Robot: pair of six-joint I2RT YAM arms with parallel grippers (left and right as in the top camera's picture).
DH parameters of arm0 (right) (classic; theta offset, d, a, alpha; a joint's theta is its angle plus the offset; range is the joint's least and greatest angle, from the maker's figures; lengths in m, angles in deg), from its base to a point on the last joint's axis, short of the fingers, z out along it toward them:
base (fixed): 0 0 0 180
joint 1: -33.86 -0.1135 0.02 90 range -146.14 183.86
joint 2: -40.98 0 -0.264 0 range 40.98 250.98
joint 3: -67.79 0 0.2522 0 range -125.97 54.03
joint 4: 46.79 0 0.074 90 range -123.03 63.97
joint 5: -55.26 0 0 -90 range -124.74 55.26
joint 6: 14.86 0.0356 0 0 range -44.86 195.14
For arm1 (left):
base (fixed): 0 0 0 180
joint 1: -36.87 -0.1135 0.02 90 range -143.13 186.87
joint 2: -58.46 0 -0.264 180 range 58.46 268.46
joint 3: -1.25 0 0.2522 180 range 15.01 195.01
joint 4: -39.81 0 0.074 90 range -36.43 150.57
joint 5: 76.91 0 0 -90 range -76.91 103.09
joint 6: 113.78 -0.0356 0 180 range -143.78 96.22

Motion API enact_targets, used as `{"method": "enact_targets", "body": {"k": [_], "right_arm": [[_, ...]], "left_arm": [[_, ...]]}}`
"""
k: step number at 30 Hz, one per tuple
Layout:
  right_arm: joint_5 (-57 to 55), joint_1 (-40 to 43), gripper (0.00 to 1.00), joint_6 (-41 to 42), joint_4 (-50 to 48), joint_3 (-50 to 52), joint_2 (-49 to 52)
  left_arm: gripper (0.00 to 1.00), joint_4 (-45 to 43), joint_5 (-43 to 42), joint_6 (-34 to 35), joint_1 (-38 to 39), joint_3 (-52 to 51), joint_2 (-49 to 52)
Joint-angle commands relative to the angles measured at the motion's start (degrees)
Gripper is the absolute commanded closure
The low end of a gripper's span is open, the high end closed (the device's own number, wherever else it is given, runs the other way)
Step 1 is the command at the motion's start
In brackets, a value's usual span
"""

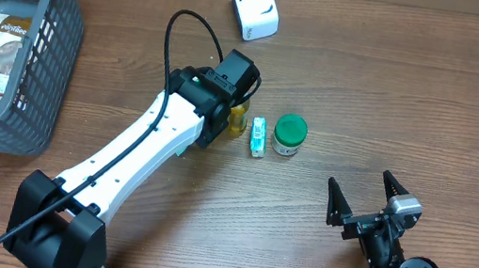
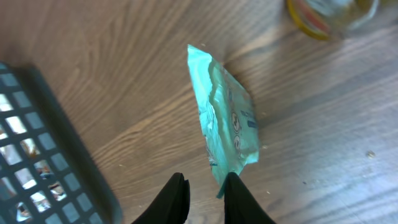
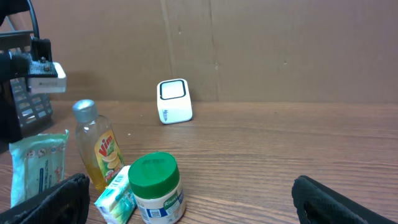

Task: Scan the item barcode
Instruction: 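Lower the wet-wipes pack flat beside the bottle and open the gripper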

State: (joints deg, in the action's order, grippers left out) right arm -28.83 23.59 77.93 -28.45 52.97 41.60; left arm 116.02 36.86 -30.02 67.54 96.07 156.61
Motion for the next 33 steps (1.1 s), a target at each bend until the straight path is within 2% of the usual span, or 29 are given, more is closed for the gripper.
{"method": "enact_targets", "body": {"k": [1,4,19,21,26,33], "right_arm": [[-0.39,-0.28,0.00,-0.26,-0.20,0.59,-0.46],[-0.39,-0.28,0.00,-0.28,-0.20,0.59,-0.44],[-0.39,-0.28,0.00,-0.28,-0.20,0.59,-0.46],[-0.39,-0.28,0.00,-0.28,-0.20,0.59,-0.46],[-0.39,-0.28,0.00,-0.28,-0.20,0.59,-0.46],[-0.39,-0.28,0.00,-0.26,-0.20,0.59,-0.46]], "left_arm": [[0.83,0.76,-5.49,-1.53,0.20,1.16,0.44],[0.85,0.79,-10.05,-3.02,0.20,1.16,0.44],[0.91,6.84,-22.43,-1.66,0.09,1.20,0.20],[0.96,6.99,-22.32,1.25,-0.15,1.20,0.20],[0.96,7.37,-22.12,16.00,-2.01,1.11,0.20],[0.96,8.33,-21.77,32.63,-7.28,-0.79,0.20]]}}
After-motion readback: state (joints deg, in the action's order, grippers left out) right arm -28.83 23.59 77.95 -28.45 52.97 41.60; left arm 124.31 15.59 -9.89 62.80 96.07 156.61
